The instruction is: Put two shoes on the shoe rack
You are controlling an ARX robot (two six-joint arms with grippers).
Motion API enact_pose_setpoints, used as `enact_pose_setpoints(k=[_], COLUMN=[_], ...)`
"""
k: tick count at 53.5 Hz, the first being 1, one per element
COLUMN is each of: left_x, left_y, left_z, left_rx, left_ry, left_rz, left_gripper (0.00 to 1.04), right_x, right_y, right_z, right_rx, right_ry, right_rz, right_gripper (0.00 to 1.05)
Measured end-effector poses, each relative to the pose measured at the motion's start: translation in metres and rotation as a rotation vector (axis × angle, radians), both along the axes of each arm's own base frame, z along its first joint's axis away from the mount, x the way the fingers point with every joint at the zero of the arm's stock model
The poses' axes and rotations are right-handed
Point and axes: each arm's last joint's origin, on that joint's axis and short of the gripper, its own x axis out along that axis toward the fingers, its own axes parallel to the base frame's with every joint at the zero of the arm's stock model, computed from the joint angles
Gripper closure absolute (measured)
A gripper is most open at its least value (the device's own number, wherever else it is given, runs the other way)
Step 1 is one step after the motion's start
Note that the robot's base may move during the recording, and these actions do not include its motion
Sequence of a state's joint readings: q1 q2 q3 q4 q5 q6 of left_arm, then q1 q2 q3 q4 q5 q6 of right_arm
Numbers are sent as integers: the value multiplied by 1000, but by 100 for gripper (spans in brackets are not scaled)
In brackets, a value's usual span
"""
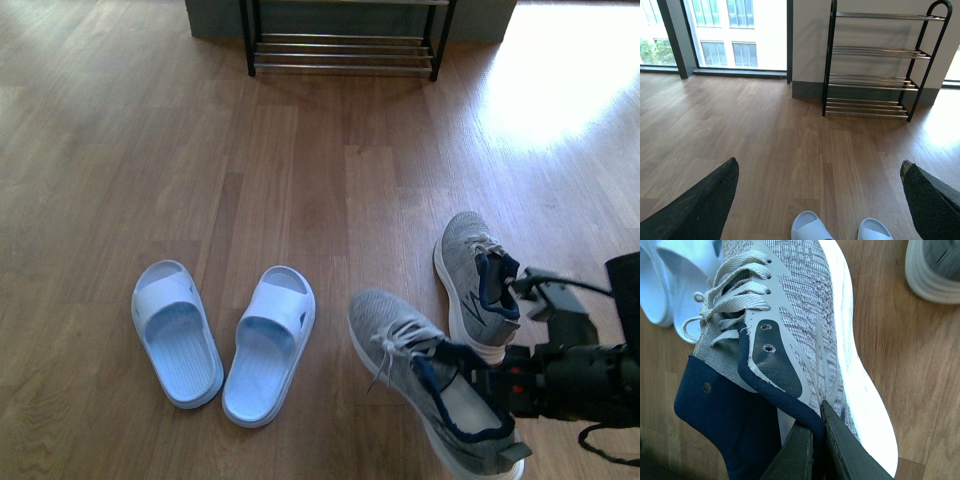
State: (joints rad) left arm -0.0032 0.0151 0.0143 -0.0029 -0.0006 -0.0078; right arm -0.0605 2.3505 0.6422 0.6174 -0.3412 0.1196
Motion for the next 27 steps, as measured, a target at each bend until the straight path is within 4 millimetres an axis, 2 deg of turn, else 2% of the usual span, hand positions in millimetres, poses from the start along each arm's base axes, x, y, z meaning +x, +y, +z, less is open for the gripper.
enact_pose_setpoints(k=[6,13,22,27], left_x=[0,0,0,0], left_y=[0,0,0,0], left_z=[0,0,0,0], left_rx=[0,0,0,0], left_ry=[0,0,0,0], left_rz=[0,0,0,0], left_gripper=[9,9,9,9], right_x=[-3,-15,-47,-61], right_y=[-8,-22,-48,-59], right_z=[38,88,159,186], right_rx=[19,63,137,167], right_ry=[-53,-125,-260,-331], right_rz=[-40,-119,-241,-278], right_gripper=[103,103,103,103])
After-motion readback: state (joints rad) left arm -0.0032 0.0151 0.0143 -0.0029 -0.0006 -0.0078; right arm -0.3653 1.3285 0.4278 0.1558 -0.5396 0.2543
